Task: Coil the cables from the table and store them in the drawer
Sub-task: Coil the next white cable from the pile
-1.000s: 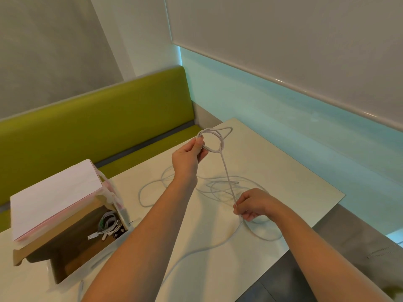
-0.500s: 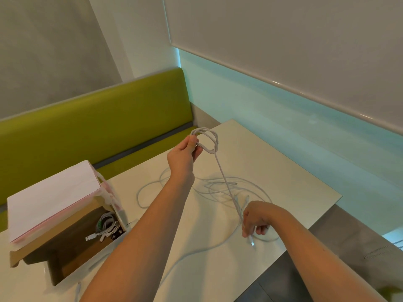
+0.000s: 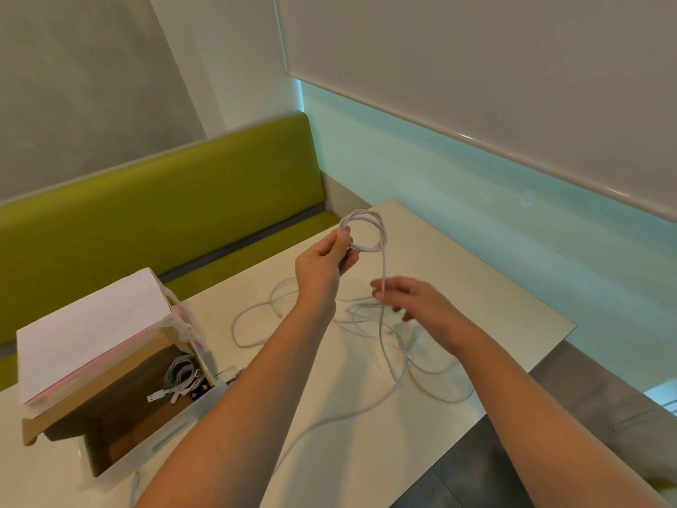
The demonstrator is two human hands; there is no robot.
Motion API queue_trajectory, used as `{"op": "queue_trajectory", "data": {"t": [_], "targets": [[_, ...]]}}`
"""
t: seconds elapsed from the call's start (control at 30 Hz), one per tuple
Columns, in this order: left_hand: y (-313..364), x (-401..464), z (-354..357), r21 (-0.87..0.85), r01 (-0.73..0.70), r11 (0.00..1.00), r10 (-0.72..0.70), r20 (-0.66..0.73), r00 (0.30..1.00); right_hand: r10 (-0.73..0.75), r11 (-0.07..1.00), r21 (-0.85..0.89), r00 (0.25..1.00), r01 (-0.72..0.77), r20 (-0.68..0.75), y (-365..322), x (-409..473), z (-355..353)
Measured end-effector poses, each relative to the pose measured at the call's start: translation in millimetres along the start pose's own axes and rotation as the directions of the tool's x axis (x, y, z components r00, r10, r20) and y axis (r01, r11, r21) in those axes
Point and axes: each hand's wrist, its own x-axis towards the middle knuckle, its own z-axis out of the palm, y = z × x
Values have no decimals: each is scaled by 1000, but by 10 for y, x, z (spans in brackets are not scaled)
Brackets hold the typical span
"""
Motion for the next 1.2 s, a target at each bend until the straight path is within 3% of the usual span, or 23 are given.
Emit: {"op": "queue_trajectory", "data": {"t": [0.07,0.2,0.5,0.6,0.73,0.87,1.03,1.13,1.2], "targets": [[-22,-38,11,22,-1,1000,1,29,1000,-29,991,125,995,40,-92,-170,6,10],[-20,-69,42,23,9,1000,-10,40,999,-97,986,111,963,128,-253,-262,12,21],[-14,-45,37,-6,42,999,-42,4,999,-163,984,53,981,169,-104,-110,-20,-54],[-82,-73,-1,83,40,996,-45,58,997,-93,995,10,986,95,-140,-91,28,-39],[-181,-127,-51,265,6,964,-42,131,990,17,983,184,980,20,-197,-105,62,-23],[-224,-189,-59,301,9,953,-69,189,980,-32,996,66,959,53,-280,-134,63,12],[-290,-230,-38,415,-35,909,-72,240,968,-148,986,-137,878,95,-456,-166,85,77],[-344,-206,-87,563,-99,821,-59,257,965,-203,963,-252,867,93,-455,-143,103,77],[-321,-173,-126,610,-70,789,-132,280,951,-200,954,-289,892,82,-406,-103,93,56]]}}
